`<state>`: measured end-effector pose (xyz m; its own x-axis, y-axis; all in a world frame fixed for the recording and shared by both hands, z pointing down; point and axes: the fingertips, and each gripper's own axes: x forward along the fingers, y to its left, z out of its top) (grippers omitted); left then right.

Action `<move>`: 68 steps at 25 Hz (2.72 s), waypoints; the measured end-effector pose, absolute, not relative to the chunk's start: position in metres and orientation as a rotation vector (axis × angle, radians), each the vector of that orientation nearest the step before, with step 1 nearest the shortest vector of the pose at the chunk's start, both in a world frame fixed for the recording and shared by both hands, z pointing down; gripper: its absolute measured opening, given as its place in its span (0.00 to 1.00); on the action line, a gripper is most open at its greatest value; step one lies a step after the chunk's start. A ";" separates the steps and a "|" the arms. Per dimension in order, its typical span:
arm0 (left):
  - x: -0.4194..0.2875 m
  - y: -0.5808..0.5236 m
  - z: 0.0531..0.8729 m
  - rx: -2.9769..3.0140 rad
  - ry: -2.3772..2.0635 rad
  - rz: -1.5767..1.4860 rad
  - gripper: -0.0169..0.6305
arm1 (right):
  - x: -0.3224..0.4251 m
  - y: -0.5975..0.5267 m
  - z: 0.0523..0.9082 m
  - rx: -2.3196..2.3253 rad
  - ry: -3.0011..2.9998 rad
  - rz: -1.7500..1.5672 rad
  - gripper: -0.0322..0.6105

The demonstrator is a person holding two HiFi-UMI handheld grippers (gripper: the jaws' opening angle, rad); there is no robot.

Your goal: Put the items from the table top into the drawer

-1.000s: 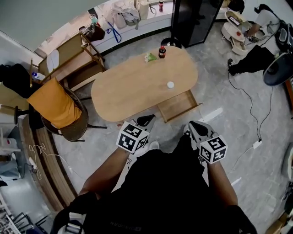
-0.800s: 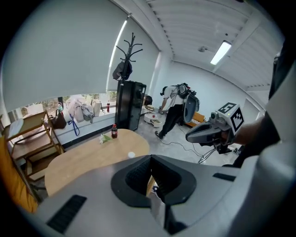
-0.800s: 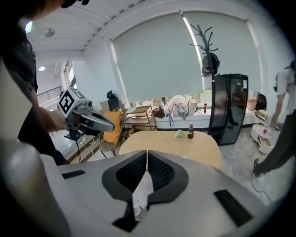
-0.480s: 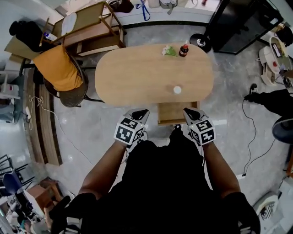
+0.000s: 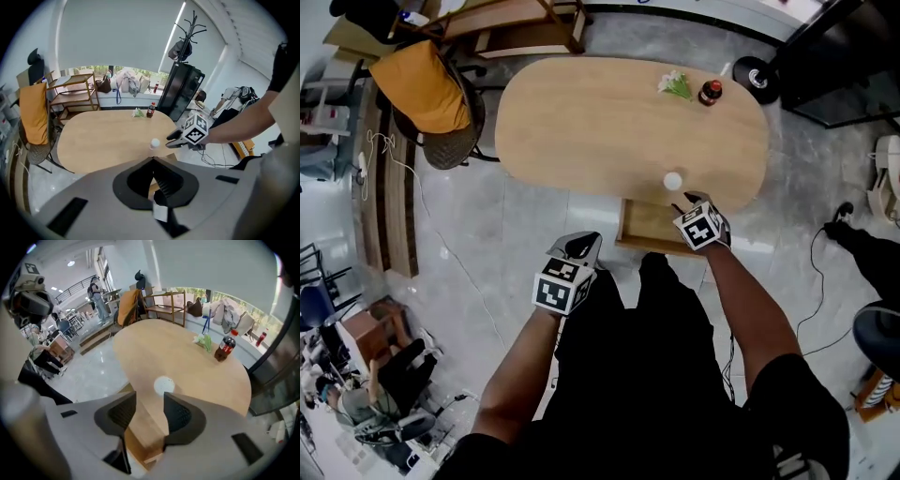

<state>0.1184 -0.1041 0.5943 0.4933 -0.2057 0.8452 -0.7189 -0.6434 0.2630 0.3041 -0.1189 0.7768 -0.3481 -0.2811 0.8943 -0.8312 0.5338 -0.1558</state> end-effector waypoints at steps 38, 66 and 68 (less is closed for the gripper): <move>0.048 -0.003 0.666 1.883 -0.822 0.896 0.03 | 0.145 -0.030 0.987 0.268 -1.822 0.388 0.47; -0.023 -0.018 0.497 2.335 -0.707 0.767 0.03 | 0.119 -0.026 0.666 0.910 -1.960 0.661 0.36; -0.025 -0.015 0.480 2.390 -0.678 0.746 0.03 | 0.116 -0.025 0.607 1.088 -2.057 0.755 0.21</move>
